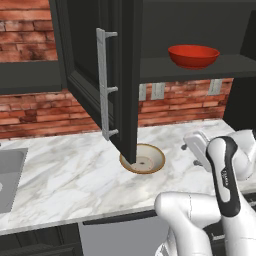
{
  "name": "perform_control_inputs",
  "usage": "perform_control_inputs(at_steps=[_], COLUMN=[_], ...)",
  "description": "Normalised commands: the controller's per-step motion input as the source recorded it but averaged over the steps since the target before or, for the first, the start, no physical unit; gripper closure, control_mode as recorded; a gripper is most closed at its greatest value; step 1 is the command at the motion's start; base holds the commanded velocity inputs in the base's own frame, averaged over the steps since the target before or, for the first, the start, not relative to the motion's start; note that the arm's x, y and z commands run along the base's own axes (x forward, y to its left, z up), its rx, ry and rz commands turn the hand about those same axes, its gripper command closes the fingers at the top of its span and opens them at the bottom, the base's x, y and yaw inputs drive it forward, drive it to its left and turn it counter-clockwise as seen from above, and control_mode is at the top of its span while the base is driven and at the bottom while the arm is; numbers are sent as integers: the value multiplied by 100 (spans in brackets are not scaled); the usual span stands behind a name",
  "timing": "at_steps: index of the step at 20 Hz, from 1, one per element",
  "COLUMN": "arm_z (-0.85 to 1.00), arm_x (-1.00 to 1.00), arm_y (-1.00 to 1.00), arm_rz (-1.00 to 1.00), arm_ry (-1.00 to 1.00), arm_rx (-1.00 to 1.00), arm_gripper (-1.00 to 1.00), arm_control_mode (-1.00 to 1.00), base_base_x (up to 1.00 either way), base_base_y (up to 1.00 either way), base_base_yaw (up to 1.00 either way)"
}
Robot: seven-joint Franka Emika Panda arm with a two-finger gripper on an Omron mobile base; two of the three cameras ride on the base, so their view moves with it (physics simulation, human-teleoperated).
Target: Open the cabinet. Pick the bowls from the counter and place them in the cabinet. Then close the cabinet.
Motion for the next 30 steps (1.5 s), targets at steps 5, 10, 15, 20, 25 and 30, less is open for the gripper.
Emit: perform_control_inputs(at_steps=[5, 10, 15, 20, 25, 30], arm_z=[-25, -32, -33, -33, -23, -27], arm_x=[36, 33, 27, 44, 34, 20], arm_y=[12, 18, 2, 9, 0, 0], arm_rz=[5, 6, 9, 8, 9, 9], arm_ry=[4, 4, 3, 0, -1, 0], arm_rx=[0, 0, 0, 0, 0, 0], arm_gripper=[-100, -100, -100, -100, -100, -100], arm_control_mode=[-100, -100, -100, -100, -100, -100], base_base_x=[0, 0, 0, 0, 0, 0], base_base_y=[0, 0, 0, 0, 0, 0], base_base_yaw=[0, 0, 0, 0, 0, 0])
